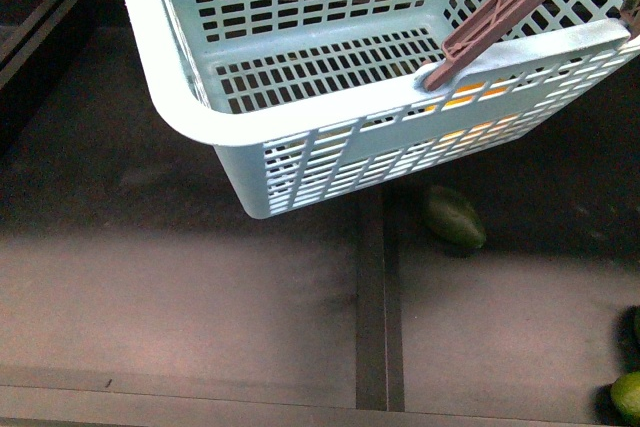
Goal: Pick mango and avocado into basket
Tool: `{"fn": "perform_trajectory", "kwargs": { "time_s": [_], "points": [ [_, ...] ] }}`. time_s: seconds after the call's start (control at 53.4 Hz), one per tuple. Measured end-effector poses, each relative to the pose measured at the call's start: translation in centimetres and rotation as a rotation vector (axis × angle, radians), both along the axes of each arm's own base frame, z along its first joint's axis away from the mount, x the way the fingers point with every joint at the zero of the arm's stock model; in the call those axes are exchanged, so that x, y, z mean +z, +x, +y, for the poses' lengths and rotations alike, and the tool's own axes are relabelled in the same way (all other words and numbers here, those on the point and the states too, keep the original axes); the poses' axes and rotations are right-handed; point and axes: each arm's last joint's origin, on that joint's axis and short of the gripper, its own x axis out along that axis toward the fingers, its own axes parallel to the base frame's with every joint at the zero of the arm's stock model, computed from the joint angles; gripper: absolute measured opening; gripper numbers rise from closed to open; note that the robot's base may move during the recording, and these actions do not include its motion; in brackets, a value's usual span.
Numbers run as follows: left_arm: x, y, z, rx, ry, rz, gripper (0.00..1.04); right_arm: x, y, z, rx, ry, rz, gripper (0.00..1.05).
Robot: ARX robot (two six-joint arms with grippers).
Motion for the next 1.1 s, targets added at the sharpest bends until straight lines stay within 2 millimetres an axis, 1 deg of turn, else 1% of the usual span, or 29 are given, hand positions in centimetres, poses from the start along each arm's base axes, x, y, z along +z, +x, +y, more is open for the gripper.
{"fn": "perform_trajectory", "kwargs": {
  "time_s": [0.412,0.505,0.58,0.767,0.805,0.842,0.954,1.011,1.104],
  "points": [
    [0.0,0.0,0.0,0.0,0.0,0.0,0.15,-0.1,-0.8,0.0,0.0,0.0,0.0,0.02],
    [0.0,0.0,0.0,0.0,0.0,0.0,0.15,-0.5,-1.4,0.0,0.001,0.0,0.033,0.02],
    [0.0,0.0,0.0,0.001,0.0,0.0,0.15,-0.3,-1.9,0.0,0.0,0.0,0.008,0.02],
    [0.0,0.0,0.0,0.001,-0.001,0.001,0.15,-0.3,-1.9,0.0,-0.001,0.0,0.006,0.02],
    [0.0,0.0,0.0,0.0,0.0,0.001,0.15,-0.3,-1.9,0.0,0.0,-0.001,0.006,0.07],
    [0.0,0.0,0.0,0.0,0.0,0.0,0.15,-0.3,-1.9,0.0,0.0,-0.001,0.006,0.16],
    [0.0,0.0,0.0,0.0,0.0,0.0,0.15,-0.3,-1.9,0.0,0.0,-0.001,0.005,0.31],
    [0.0,0.0,0.0,0.0,0.0,0.0,0.15,-0.3,-1.9,0.0,0.0,-0.001,0.005,0.42],
    [0.0,0.0,0.0,0.0,0.0,0.0,0.15,-0.3,-1.9,0.0,0.0,-0.001,0.005,0.56]
  ]
}}
